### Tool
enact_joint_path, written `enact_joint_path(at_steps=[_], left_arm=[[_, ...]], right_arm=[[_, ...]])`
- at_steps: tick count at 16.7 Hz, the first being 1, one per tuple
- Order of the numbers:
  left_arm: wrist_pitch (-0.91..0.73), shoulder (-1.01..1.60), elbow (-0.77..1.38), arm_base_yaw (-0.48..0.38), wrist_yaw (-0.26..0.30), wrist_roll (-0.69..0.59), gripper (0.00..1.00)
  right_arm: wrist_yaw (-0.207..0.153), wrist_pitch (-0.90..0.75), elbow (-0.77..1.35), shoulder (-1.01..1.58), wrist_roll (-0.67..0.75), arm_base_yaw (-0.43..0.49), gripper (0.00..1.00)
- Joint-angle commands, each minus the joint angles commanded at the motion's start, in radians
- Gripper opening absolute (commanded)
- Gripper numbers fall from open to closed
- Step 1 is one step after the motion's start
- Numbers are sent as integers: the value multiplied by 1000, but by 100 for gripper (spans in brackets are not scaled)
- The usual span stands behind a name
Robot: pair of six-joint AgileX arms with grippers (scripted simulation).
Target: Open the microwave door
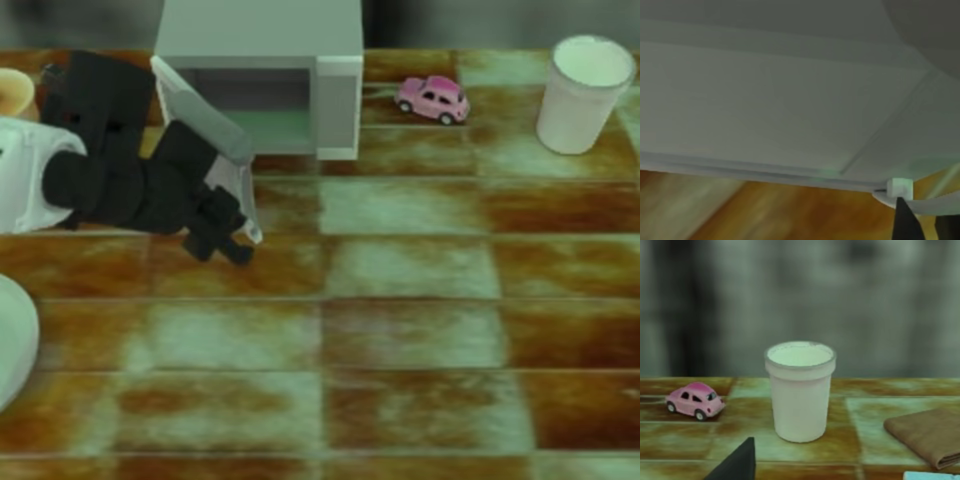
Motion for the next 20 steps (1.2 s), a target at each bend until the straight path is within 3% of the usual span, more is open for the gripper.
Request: enact_joint_path(at_steps=[10, 20], left_arm=[[0, 0, 0, 0, 0, 0, 0], [-31, -6, -2, 34, 53, 77, 0]], right_arm=[[0, 0, 0, 0, 0, 0, 100], [0, 0, 0, 0, 0, 0, 100]])
